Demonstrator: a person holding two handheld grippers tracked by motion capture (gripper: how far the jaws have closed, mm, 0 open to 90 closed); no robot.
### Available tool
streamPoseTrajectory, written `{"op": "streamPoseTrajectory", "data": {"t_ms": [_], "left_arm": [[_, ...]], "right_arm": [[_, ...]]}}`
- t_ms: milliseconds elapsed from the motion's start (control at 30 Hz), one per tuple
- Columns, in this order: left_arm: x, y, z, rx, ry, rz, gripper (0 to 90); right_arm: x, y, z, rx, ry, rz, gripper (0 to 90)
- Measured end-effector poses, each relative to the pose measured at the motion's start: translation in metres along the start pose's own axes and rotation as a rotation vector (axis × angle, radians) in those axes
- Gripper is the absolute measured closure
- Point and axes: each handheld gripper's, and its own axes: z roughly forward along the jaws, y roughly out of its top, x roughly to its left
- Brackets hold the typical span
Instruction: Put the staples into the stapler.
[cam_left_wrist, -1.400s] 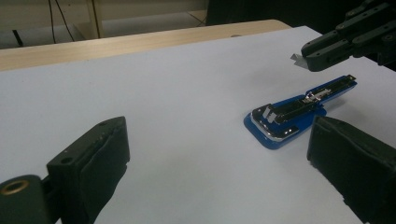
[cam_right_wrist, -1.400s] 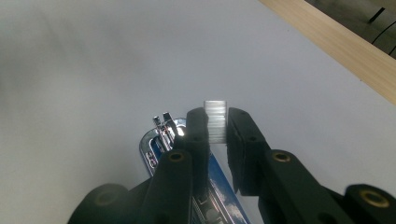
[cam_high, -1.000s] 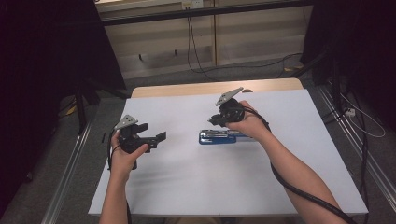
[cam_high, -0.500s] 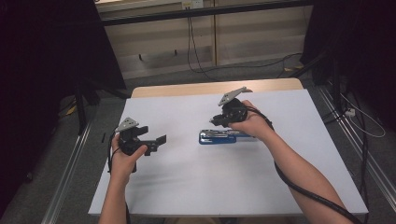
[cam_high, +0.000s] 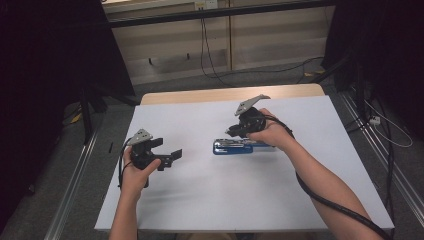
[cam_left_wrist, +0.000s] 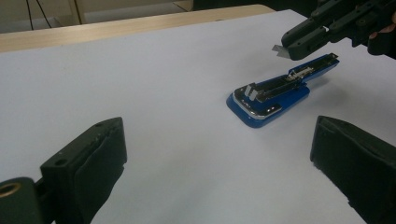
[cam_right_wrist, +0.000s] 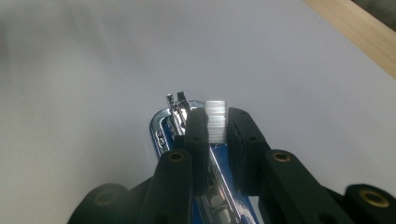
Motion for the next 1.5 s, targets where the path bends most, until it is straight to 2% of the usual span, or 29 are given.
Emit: {"op": "streamPoseTrajectory", "data": {"t_ms": [333, 567, 1500], "left_arm": [[0.002, -0.005, 0.001, 0.012, 0.004, -0.005, 3.9], [0.004, -0.008, -0.001, 0.008, 0.005, -0.011, 3.9], [0.002, -0.009, -0.001, 0.012, -0.008, -0.007, 3.9]], "right_arm": [[0.0, 0.0, 0.008, -0.003, 0.056, -0.04, 79.2], [0.0, 0.003, 0.013, 0.009, 0.069, -0.077, 79.2], [0.001, 0.009, 0.022, 0.035, 0.109, -0.127, 79.2]]}}
